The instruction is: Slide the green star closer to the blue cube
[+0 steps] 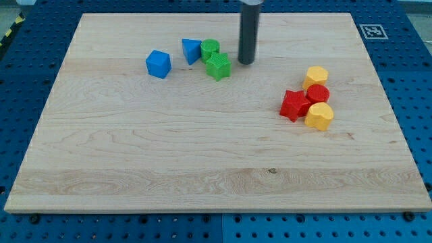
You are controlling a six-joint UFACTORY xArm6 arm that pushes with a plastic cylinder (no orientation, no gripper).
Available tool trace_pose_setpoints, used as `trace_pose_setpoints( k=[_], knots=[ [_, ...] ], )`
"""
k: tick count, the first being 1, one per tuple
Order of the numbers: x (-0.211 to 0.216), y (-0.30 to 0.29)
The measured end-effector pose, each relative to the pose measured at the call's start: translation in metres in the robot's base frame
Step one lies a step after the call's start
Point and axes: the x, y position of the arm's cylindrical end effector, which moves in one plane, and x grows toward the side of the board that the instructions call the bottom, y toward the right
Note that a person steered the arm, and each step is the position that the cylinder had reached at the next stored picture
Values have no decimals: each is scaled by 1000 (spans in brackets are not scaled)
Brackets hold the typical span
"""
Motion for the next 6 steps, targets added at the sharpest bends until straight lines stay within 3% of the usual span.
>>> trace_pose_setpoints(
  k=[3,6],
  knots=[
    [16,-28],
    [19,-132]
  ],
)
